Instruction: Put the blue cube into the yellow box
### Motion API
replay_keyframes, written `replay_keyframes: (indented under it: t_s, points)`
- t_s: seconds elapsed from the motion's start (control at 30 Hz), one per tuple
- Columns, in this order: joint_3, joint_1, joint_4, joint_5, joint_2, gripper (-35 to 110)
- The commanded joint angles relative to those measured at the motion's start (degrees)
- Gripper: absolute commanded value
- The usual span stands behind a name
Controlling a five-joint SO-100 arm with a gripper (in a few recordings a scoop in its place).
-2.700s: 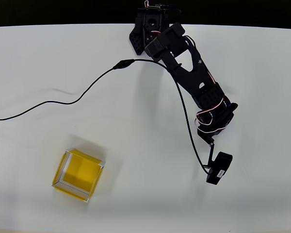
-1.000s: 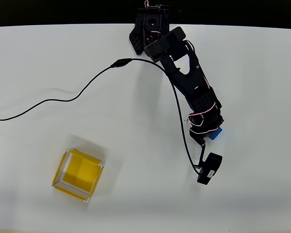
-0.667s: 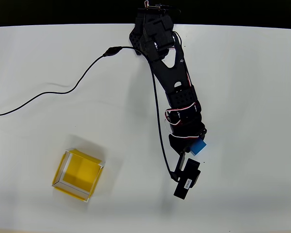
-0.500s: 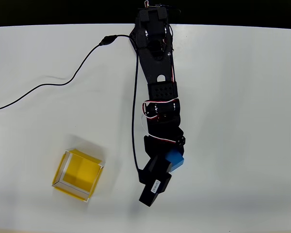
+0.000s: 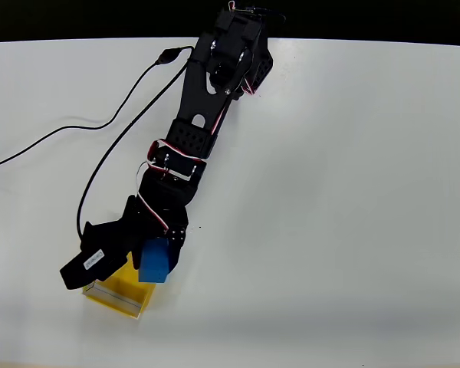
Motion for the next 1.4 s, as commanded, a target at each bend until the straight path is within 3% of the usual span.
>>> replay_keyframes:
  t_s: [0.0, 0.63, 1.37]
  points:
    - [-13.0, 5.3, -3.7, 0.6, -0.8, 17]
    - [-35.1, 3.7, -14.5, 11.2, -25.8, 18]
    - [-29.3, 3.3, -11.3, 7.4, -33.9, 22]
